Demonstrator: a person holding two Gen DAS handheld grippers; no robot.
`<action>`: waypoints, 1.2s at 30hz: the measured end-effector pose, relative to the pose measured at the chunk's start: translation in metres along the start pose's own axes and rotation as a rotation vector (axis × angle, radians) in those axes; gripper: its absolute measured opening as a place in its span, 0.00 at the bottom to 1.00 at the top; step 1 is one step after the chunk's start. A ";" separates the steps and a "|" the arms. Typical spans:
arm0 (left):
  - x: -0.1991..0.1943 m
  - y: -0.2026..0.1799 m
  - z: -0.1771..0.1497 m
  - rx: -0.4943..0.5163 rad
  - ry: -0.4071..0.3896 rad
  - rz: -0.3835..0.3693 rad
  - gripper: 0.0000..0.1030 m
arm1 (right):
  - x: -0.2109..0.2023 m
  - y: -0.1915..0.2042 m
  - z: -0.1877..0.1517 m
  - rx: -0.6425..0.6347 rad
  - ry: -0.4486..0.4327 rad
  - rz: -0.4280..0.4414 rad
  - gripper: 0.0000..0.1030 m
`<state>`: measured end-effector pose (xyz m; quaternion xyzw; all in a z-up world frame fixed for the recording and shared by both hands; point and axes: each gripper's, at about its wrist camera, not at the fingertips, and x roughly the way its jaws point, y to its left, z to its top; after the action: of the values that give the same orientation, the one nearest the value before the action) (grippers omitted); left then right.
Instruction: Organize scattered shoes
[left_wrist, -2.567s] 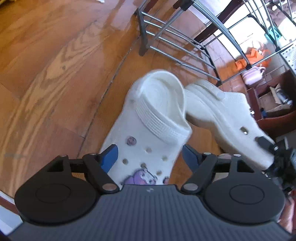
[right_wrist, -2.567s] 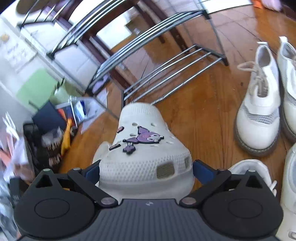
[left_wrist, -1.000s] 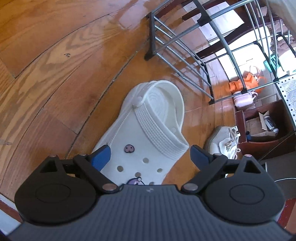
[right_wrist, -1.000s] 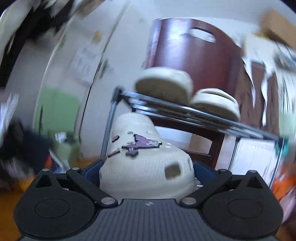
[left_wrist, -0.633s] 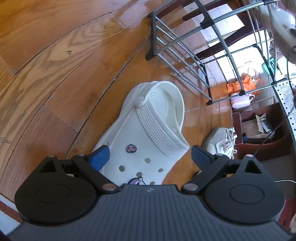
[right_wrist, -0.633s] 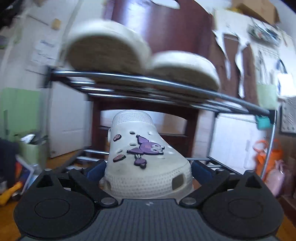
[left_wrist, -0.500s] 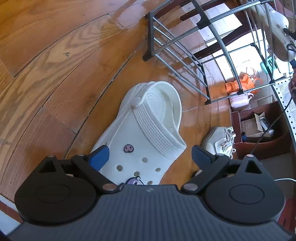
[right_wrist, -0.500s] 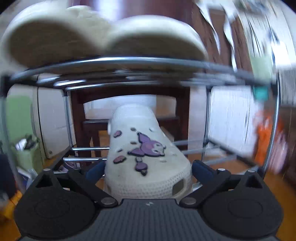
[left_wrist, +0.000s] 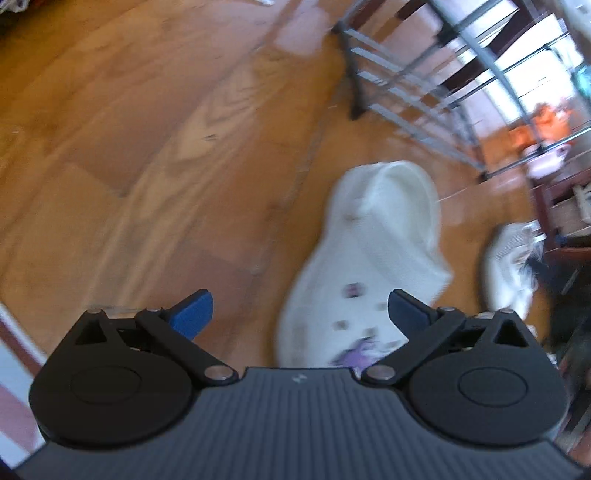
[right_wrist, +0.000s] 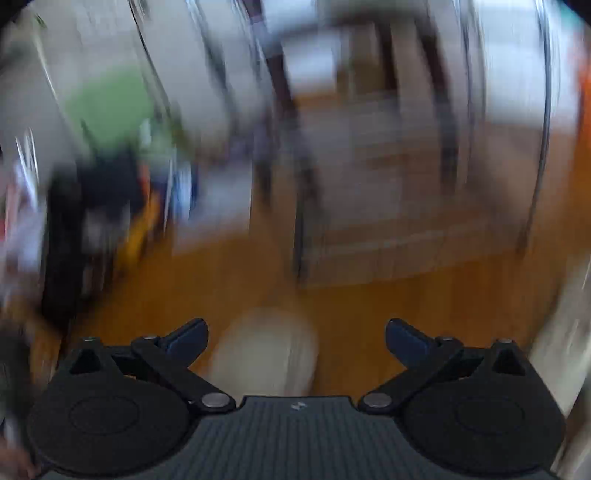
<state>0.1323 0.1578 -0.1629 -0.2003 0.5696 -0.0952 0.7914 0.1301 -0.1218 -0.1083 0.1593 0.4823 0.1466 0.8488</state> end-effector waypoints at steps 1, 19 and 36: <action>0.006 0.005 0.000 -0.012 0.039 0.027 1.00 | 0.002 -0.001 -0.005 0.012 0.012 0.005 0.92; 0.028 -0.004 -0.005 -0.052 0.039 -0.056 0.99 | 0.017 0.019 -0.035 -0.119 0.083 -0.034 1.00; 0.010 0.028 -0.001 -0.181 -0.009 -0.058 0.99 | 0.076 0.081 -0.055 -0.238 0.203 -0.226 1.00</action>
<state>0.1324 0.1791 -0.1839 -0.2878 0.5663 -0.0654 0.7695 0.1124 -0.0106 -0.1596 -0.0128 0.5595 0.1216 0.8198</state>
